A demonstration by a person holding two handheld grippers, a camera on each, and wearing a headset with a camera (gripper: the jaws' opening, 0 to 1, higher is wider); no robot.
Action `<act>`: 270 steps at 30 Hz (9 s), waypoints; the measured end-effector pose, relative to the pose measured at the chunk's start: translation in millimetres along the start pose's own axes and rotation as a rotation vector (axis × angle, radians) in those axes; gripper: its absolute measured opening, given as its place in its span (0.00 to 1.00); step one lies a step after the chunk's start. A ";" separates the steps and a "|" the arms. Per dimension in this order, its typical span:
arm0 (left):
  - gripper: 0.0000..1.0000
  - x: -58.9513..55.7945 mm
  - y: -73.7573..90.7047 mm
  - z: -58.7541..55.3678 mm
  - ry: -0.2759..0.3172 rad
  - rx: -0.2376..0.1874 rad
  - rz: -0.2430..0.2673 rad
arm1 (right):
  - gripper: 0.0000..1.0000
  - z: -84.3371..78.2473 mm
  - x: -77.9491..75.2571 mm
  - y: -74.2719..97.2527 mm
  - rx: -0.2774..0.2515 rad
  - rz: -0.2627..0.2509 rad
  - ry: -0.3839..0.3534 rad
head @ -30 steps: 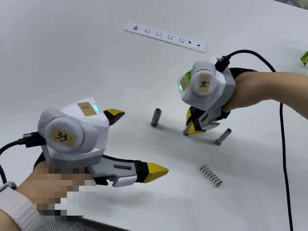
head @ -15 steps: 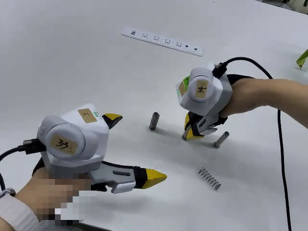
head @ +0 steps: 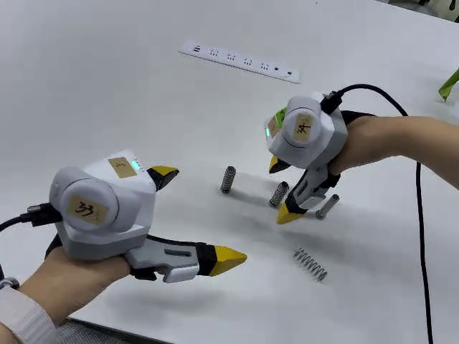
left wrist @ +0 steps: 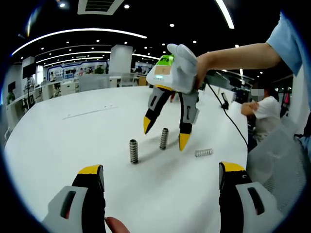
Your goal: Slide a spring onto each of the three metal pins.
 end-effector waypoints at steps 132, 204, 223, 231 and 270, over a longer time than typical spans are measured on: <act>0.35 -95.1 -108.5 -3.3 -0.629 0.389 -0.629 | 0.93 -126.2 181.0 66.0 -0.526 -0.419 -0.863; 0.10 -102.3 -128.2 -32.2 -0.764 0.487 -0.632 | 0.87 -103.6 182.7 59.4 -0.585 -0.380 -0.885; 0.10 -95.7 -99.9 -38.6 -0.606 0.399 -0.538 | 0.86 -85.5 169.6 64.9 -0.595 -0.369 -0.839; 0.10 -88.5 -77.0 -36.4 -0.518 0.353 -0.490 | 0.85 -72.4 166.0 61.8 -0.601 -0.342 -0.807; 0.10 -92.7 -15.2 -16.6 -0.440 0.203 -0.459 | 0.30 9.3 142.0 65.8 -0.665 -0.102 -0.598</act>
Point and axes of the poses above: the centre of the closed fingertips' face, and the gripper's own axes: y roughly backward along the fingers, x roughly to its left, z roughly out of its top, the point moved 1 cm from there along y, roughly backward along the fingers, and after that the axes turned 2 degrees about -y, right-handed, at the moved point
